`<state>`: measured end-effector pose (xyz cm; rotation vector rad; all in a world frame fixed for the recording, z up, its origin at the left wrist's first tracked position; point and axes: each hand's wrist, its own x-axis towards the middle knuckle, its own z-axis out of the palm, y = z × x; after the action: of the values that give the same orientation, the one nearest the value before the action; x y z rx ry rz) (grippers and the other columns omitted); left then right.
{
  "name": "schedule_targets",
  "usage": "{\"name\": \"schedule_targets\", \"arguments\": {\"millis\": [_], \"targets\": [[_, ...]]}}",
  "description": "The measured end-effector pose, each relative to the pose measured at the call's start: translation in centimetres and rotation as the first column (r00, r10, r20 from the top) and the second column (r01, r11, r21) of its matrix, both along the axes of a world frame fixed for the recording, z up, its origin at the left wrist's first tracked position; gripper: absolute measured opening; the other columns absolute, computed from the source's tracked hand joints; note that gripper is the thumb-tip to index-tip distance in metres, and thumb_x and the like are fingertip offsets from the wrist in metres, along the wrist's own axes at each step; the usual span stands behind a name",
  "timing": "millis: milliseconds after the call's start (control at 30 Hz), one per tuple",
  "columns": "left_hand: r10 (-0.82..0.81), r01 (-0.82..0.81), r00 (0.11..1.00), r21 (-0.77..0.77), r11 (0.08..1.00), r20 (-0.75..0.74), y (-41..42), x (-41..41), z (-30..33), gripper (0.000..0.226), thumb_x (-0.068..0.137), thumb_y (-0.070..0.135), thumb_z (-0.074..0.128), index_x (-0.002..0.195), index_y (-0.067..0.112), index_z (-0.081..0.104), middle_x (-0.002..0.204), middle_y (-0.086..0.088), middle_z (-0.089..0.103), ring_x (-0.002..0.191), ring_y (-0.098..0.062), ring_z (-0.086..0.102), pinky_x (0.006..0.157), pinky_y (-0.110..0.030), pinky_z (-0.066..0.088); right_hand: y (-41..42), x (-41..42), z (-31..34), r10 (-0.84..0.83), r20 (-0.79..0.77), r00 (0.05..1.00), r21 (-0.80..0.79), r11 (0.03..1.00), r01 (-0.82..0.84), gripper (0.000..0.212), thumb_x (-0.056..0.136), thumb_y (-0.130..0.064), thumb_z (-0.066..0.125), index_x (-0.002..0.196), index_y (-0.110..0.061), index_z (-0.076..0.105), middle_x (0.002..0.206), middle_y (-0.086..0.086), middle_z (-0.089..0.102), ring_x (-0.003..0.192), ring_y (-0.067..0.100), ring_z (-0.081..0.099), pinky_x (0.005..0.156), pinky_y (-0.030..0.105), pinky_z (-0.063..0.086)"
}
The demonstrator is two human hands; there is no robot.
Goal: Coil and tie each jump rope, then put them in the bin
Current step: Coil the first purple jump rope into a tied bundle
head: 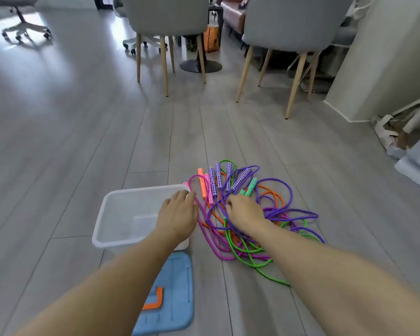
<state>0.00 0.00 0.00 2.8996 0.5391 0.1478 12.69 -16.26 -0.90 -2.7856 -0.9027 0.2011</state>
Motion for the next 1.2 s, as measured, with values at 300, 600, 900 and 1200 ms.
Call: {"name": "schedule_targets", "arguments": {"millis": [300,600,900,1200], "targets": [[-0.041,0.041,0.999,0.003,0.999,-0.029,3.4,3.3,-5.0,0.039,0.109,0.035,0.032,0.14,0.018,0.049,0.137,-0.004,0.055,0.126,-0.025,0.05,0.103,-0.04,0.04,3.0,3.5,-10.1,-0.17,-0.176,0.97,-0.029,0.985,0.167,0.025,0.096,-0.025,0.06,0.117,-0.013,0.067,0.121,0.013,0.064,0.117,0.036,0.061,0.093,0.045,0.053],[-0.043,0.043,0.999,-0.007,0.999,-0.016,3.8,3.2,-4.0,0.039,0.109,0.034,0.034,0.141,0.018,0.05,0.141,-0.004,0.053,0.13,-0.026,0.048,0.103,-0.04,0.04,3.1,3.8,-8.1,-0.212,-0.127,0.969,0.146,0.962,0.23,0.017,0.102,-0.017,0.048,0.115,-0.007,0.054,0.117,0.019,0.065,0.11,0.042,0.063,0.081,0.046,0.049],[-0.029,0.028,0.999,-0.033,0.999,-0.031,3.1,0.1,13.1,0.036,0.11,0.038,0.035,0.129,0.02,0.059,0.126,-0.008,0.063,0.115,-0.03,0.058,0.093,-0.042,0.048,-1.6,3.3,13.2,-0.132,0.072,0.989,0.39,0.916,0.094,0.02,0.105,-0.035,0.049,0.108,-0.022,0.064,0.107,0.012,0.072,0.1,0.038,0.065,0.078,0.043,0.05],[-0.11,0.299,0.908,-0.442,0.846,0.403,-6.4,-4.1,32.5,0.029,0.106,0.036,0.052,0.121,0.017,0.066,0.108,0.003,0.072,0.102,-0.012,0.067,0.094,-0.031,0.052,-6.0,-5.1,33.6,0.136,0.23,0.964,0.572,0.783,-0.247,0.013,0.103,-0.036,0.055,0.102,-0.031,0.067,0.088,-0.009,0.067,0.084,0.014,0.063,0.074,0.039,0.054]]}}
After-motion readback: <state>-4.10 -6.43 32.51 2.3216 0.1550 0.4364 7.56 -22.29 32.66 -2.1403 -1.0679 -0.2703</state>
